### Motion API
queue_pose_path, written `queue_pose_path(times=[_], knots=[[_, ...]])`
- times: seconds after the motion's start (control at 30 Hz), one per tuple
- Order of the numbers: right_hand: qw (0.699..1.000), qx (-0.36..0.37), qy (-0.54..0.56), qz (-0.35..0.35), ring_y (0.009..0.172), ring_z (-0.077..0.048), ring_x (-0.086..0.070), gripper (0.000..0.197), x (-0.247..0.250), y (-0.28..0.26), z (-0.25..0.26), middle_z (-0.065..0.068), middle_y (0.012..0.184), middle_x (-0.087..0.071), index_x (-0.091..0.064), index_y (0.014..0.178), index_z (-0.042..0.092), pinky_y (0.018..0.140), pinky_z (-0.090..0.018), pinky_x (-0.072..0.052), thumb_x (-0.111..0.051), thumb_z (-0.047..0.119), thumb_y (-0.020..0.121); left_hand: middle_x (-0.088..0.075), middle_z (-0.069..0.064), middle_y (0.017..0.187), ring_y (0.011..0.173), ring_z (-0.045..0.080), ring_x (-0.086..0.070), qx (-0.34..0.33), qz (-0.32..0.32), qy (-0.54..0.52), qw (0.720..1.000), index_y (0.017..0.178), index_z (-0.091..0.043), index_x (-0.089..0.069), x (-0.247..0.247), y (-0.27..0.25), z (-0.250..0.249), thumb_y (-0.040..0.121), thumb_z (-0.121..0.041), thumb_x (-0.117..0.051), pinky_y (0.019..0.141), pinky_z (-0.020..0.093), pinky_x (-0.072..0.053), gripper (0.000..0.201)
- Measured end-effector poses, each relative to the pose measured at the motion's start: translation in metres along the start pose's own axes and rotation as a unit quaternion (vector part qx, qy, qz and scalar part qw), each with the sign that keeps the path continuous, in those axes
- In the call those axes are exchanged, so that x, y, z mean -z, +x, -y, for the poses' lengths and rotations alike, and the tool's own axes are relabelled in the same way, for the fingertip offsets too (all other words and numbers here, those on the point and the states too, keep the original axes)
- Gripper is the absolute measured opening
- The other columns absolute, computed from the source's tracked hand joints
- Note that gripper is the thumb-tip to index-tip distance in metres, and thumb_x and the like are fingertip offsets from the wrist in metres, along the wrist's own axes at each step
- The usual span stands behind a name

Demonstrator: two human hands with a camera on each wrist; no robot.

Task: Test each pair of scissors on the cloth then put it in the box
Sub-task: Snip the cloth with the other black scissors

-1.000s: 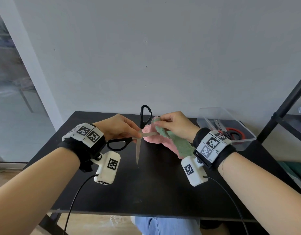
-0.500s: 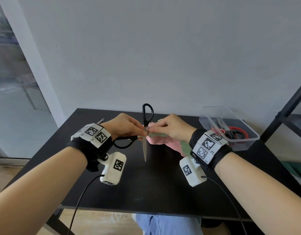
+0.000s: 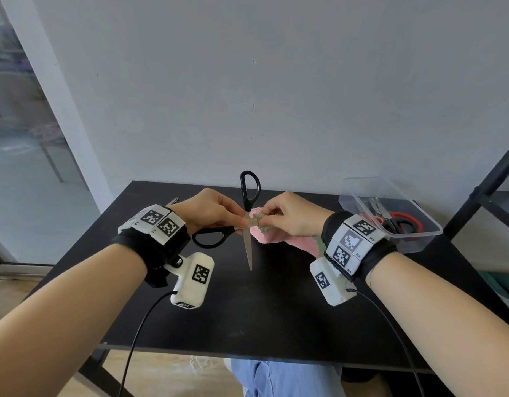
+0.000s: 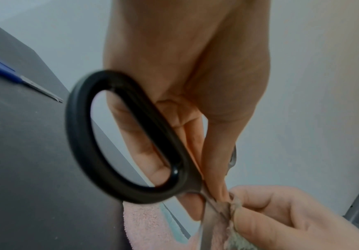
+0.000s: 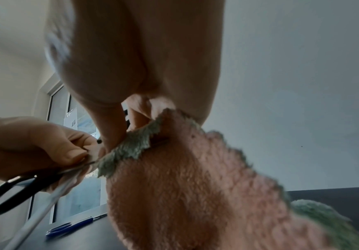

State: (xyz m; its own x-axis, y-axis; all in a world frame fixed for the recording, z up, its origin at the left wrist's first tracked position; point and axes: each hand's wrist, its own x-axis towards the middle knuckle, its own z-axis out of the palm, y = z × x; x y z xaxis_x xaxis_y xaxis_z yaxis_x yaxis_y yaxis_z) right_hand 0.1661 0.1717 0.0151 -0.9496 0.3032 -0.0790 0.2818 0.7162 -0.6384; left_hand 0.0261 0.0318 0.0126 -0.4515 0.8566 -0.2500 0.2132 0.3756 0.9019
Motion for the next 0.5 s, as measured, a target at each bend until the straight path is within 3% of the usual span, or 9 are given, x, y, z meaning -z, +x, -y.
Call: queue_pose_path(times=[0.17, 0.27, 0.5], knots=[[1.0, 0.011, -0.024, 0.01, 0.069, -0.002, -0.051, 0.012, 0.004, 0.0, -0.007, 0.012, 0.072, -0.059, -0.066, 0.082, 0.024, 0.065, -0.018, -0.035, -0.06, 0.02, 0.092, -0.073, 0.008, 0.08, 0.074, 0.008, -0.064, 0.004, 0.001, 0.014, 1.0, 0.076, -0.012, -0.076, 0.006, -0.002, 0.004, 0.076, -0.009, -0.077, 0.069, 0.012, -0.051, 0.003], [1.0, 0.009, -0.025, 0.002, 0.063, -0.001, -0.046, 0.01, 0.005, -0.001, -0.01, 0.016, 0.066, -0.052, -0.069, 0.088, 0.018, 0.06, -0.016, -0.03, -0.06, 0.019, 0.092, -0.073, 0.009, 0.082, 0.075, 0.008, -0.065, 0.007, -0.002, 0.011, 1.0, 0.078, -0.01, -0.076, 0.009, -0.004, 0.007, 0.076, -0.008, -0.077, 0.065, 0.011, -0.05, 0.003], [1.0, 0.014, 0.004, -0.022, 0.065, -0.002, -0.05, 0.016, 0.006, 0.004, -0.02, 0.01, 0.07, -0.059, -0.073, 0.095, 0.009, 0.067, -0.018, -0.039, -0.063, 0.02, 0.09, -0.073, 0.01, 0.083, 0.075, 0.009, -0.064, 0.008, -0.014, 0.003, 1.0, 0.078, -0.008, -0.075, 0.011, -0.005, 0.008, 0.076, -0.007, -0.076, 0.063, 0.01, -0.049, 0.002]])
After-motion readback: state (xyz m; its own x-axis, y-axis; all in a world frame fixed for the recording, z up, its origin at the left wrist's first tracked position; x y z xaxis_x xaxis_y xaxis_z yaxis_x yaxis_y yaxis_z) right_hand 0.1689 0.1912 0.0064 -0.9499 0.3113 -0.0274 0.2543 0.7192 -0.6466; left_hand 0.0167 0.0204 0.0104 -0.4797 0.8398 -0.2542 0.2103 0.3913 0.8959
